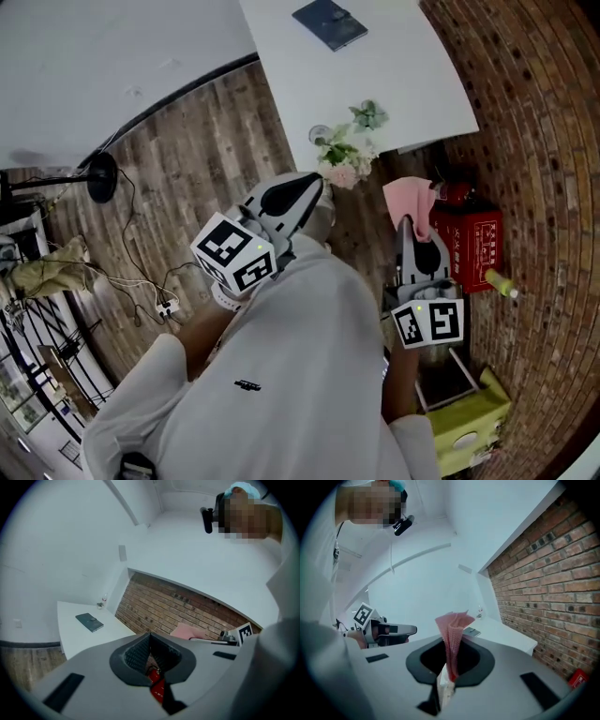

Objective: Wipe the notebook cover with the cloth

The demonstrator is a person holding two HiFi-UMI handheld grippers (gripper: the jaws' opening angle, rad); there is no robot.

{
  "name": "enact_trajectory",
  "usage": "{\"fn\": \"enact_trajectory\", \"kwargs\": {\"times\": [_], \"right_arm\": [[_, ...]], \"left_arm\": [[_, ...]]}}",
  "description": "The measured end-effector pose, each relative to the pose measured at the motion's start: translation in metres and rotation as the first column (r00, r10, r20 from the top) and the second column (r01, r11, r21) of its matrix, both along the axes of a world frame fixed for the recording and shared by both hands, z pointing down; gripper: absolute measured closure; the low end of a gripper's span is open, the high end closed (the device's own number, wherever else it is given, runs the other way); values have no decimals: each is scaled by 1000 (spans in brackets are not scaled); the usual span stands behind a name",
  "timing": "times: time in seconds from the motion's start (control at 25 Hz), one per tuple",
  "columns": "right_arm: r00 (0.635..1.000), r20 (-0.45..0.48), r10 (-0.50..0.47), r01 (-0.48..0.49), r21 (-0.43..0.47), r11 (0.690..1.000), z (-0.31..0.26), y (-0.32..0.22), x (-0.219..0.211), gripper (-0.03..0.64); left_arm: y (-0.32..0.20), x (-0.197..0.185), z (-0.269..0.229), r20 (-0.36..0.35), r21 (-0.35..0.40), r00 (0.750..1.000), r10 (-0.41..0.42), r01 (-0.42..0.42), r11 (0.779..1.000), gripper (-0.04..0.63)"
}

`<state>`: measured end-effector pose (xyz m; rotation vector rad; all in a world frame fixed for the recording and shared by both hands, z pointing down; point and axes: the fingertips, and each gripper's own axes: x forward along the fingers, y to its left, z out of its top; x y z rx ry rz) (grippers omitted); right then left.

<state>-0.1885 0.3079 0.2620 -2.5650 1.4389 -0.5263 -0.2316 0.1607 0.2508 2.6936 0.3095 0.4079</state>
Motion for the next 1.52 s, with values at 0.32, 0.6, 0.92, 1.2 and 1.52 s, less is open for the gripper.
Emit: {"fn": "enact_trajectory", "kwargs": {"times": [0.32, 0.6, 0.92, 1.2, 1.52], "right_arm": [[995, -33, -96, 96, -8, 995, -21, -76, 94, 592], [984, -24, -176, 175, -56, 983, -18, -119, 145, 592], [950, -9, -312, 310, -98, 946, 4, -150, 211, 592], [864, 21, -504, 501, -142, 853, 31, -166, 272, 592], [763, -40, -645, 625, -211, 752, 35, -194, 320, 594]], "left_arm": [[-60, 75, -6, -8, -31, 995, -95, 95, 995, 575], [-91, 113, -4, -10, -43, 986, -169, 169, 985, 575], [-122, 142, 8, 43, -17, 924, -380, 381, 924, 575], [-129, 173, 19, 94, 8, 822, -561, 563, 826, 575], [-133, 212, 24, 116, 122, 788, -604, 592, 797, 575]]}}
